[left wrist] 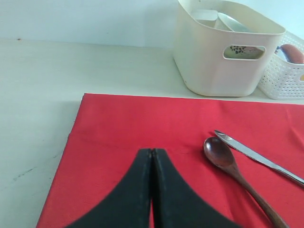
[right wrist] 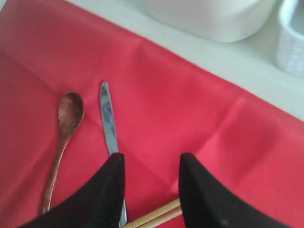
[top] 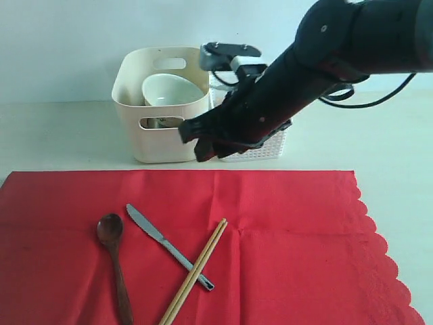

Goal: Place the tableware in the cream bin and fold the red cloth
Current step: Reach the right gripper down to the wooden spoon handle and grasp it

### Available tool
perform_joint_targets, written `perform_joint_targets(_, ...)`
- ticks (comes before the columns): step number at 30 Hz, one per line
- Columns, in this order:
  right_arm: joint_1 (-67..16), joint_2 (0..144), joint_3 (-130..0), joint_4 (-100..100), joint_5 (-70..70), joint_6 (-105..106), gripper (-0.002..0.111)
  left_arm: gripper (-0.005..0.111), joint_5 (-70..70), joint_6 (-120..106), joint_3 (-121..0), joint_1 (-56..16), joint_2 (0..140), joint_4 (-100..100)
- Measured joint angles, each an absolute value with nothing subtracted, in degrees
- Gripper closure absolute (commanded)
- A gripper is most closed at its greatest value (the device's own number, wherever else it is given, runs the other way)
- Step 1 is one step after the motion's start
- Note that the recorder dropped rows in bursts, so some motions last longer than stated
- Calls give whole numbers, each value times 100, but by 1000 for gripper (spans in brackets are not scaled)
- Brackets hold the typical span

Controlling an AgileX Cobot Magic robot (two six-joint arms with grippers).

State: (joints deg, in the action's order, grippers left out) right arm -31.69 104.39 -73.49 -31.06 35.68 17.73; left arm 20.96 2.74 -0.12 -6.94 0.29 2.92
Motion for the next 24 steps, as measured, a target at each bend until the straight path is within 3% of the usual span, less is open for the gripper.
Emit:
perform_joint_targets(12, -4942, 10782, -7346, -2228, 3197, 1746, 67, 107, 2096, 274, -12, -694, 29, 292)
perform_joint_targets(24, -5708, 11274, -7346, -1205, 2956, 865, 68, 107, 2096, 274, -12, -694, 29, 292)
